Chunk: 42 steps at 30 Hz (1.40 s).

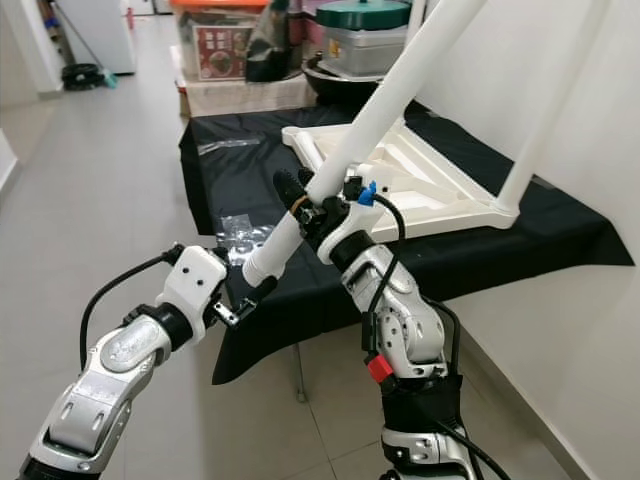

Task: Building children table

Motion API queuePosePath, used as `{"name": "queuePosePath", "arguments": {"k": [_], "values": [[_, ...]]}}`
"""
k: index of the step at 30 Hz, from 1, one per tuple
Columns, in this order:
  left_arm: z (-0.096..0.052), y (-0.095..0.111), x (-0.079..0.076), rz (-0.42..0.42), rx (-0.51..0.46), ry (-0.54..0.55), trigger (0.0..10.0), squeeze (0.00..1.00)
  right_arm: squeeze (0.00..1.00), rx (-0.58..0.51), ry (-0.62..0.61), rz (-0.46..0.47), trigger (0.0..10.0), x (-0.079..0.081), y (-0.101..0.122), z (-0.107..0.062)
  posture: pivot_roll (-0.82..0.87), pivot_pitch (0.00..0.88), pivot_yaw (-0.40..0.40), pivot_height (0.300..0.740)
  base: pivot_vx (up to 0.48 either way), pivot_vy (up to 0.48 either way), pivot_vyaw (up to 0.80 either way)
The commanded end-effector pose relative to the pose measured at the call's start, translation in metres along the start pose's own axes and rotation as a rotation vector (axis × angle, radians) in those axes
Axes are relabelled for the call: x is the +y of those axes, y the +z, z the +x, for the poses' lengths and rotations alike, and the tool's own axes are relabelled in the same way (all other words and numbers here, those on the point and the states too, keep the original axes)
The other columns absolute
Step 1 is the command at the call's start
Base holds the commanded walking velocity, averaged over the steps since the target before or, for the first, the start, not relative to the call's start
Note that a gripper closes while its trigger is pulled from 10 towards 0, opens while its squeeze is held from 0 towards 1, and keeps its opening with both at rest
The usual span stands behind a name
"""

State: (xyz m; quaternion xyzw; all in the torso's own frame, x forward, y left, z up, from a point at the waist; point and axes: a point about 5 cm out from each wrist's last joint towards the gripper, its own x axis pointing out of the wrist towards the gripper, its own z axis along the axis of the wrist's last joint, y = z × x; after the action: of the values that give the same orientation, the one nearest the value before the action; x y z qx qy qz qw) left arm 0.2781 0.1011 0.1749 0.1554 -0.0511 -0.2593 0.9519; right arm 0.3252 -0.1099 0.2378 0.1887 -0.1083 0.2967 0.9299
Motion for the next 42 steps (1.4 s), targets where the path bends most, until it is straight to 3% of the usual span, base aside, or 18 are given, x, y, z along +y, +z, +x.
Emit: {"name": "queuePosePath", "arguments": {"k": [1, 6, 17, 24, 25, 26, 27, 41, 42], "values": [[0.000, -0.008, -0.004, -0.017, 0.027, -0.036, 10.0, 0.00, 0.00, -0.009, 0.031, 0.014, 10.0, 0.005, 0.003, 0.001, 0.07, 0.000, -0.046, 0.740, 0.000, 0.000, 0.00], [0.006, -0.013, -0.008, -0.018, 0.030, -0.090, 10.0, 0.00, 0.00, -0.007, 0.068, 0.043, 10.0, 0.011, 0.003, 0.001, 0.06, 0.000, -0.047, 0.740, 0.000, 0.000, 0.00], [0.022, -0.013, 0.005, 0.000, 0.018, -0.039, 10.0, 0.00, 0.00, 0.031, 0.149, 0.090, 10.0, 0.023, -0.001, -0.003, 0.06, 0.013, -0.053, 0.740, 0.000, 0.000, 0.00], [0.029, -0.016, 0.002, -0.005, 0.015, -0.068, 10.0, 0.00, 0.00, 0.052, 0.167, 0.094, 10.0, 0.027, -0.004, -0.005, 0.05, 0.022, -0.047, 0.740, 0.000, 0.000, 0.00], [0.030, -0.015, 0.000, -0.010, 0.009, -0.076, 9.2, 0.00, 0.00, 0.053, 0.168, 0.094, 10.0, 0.027, -0.004, -0.005, 0.05, 0.022, -0.047, 0.740, 0.000, 0.000, 0.00], [0.031, -0.016, -0.001, -0.012, 0.004, -0.079, 0.7, 0.00, 0.00, 0.054, 0.166, 0.092, 10.0, 0.027, -0.004, -0.006, 0.05, 0.022, -0.047, 0.740, 0.000, 0.000, 0.00], [0.031, -0.017, -0.003, -0.008, 0.006, -0.090, 0.0, 0.00, 0.00, 0.054, 0.164, 0.090, 10.0, 0.027, -0.004, -0.006, 0.05, 0.023, -0.046, 0.740, 0.000, 0.000, 0.00], [0.028, -0.022, -0.007, 0.057, 0.020, -0.095, 0.0, 0.00, 0.00, 0.046, 0.101, 0.067, 10.0, 0.019, -0.002, -0.003, 0.06, 0.023, -0.042, 0.740, 0.000, 0.000, 0.00], [0.028, -0.023, -0.005, 0.091, 0.029, -0.086, 10.0, 0.00, 0.00, 0.040, 0.071, 0.069, 10.0, 0.016, -0.001, -0.001, 0.06, 0.023, -0.040, 0.740, 0.000, 0.000, 0.00]]}}
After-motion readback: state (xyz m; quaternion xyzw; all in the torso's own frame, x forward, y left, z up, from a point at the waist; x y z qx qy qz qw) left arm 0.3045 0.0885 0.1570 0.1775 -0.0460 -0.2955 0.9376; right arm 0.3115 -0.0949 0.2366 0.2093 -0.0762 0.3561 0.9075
